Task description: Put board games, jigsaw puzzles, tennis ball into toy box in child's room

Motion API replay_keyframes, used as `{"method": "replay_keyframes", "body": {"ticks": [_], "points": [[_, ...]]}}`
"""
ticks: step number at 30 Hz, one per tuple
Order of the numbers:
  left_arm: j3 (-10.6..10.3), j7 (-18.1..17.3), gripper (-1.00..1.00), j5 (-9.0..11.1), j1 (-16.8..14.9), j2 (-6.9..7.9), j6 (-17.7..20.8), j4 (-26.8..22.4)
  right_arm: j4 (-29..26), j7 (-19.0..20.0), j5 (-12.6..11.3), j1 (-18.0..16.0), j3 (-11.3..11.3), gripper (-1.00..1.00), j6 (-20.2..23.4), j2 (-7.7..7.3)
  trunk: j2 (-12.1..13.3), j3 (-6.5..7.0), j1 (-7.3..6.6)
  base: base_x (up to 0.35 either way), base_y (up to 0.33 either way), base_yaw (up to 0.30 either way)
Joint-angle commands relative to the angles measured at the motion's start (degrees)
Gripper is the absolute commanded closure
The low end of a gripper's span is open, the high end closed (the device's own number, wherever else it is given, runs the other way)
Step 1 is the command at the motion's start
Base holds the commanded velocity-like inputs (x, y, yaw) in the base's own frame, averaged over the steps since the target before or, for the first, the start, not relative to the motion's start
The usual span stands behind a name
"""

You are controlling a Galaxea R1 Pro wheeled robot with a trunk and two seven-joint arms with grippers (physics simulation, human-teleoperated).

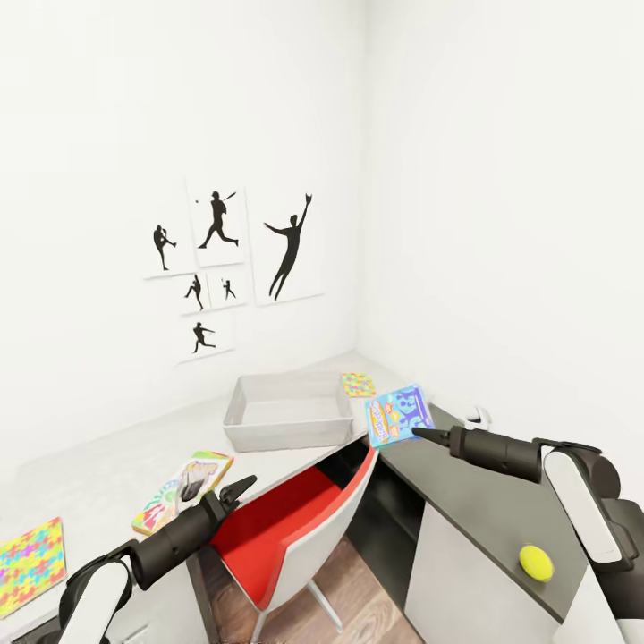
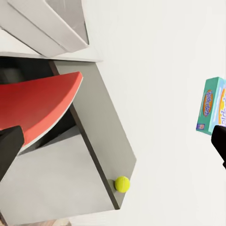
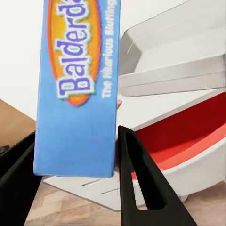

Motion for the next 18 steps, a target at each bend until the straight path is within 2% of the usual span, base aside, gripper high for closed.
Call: {"method": "replay_keyframes", "body": {"ticks": [1, 18], "points": [[0.07, -0.23, -1.0, -0.04, -0.04, -0.02, 0.33, 0.03, -0.01, 0.5, 0.03, -0.01, -0.11, 1.0, 0.3, 0.0, -0.05, -0.02, 0.02, 0.0, 0.0, 0.271], [0.1, -0.27, -1.0, -0.07, -0.04, -0.02, 0.23, 0.03, 0.11, 0.5, -0.03, -0.06, -0.21, 1.0, 0.3, 0.0, -0.05, -0.02, 0.02, 0.002, 0.0, 0.279]]}}
